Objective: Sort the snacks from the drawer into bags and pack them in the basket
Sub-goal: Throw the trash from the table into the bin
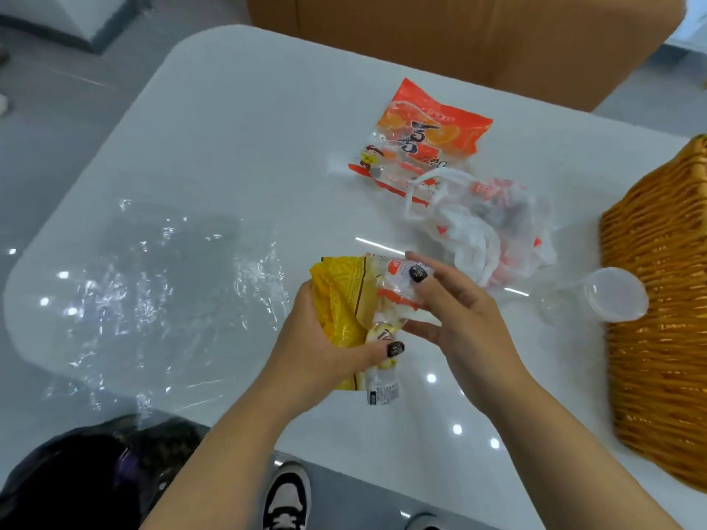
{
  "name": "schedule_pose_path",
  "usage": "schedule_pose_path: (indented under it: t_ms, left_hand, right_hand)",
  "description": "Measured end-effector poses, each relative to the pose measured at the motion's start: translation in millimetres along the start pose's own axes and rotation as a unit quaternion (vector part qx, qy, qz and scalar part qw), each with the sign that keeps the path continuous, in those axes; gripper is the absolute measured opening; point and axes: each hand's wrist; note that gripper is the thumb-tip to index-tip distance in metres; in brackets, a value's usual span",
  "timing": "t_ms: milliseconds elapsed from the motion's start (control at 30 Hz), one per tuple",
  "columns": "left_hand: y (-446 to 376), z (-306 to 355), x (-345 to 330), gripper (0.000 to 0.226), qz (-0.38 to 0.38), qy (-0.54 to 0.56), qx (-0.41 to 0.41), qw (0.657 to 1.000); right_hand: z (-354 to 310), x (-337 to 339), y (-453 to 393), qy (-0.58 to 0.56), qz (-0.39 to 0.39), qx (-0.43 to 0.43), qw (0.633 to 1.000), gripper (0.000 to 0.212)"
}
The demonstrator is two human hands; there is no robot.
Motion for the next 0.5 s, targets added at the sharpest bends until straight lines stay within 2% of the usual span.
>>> schedule_pose_path:
  t_ms: [133,233,333,500]
  left_hand:
    - [11,-20,43,0.085,0.038,0.022,0.016,0.999]
    - [26,-41,75,0.075,0.092,0.092,0.039,0.991]
    - [47,-70,101,0.069,0.158,0.172,0.045,0.971]
    - [86,-121,155,0.066,0.281,0.236,0.037,0.929]
  right_hand:
    - [6,-41,13,0.035,-0.037,0.006,0.999,0.025]
    - [11,-78,28,0.056,-0.067,0.010,0.996,0.024]
    - [20,-118,45,0.071,-0.114,0.016,0.991,0.024]
    - [52,-183,78,0.097,-0.192,-0.002,0.977,0.026]
Point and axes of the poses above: each hand's wrist, its own y-axis away from the middle knuckle, its own x-axis out of the back of the hand, z = x × y, and after that the axes turned 11 degrees about z, right-handed
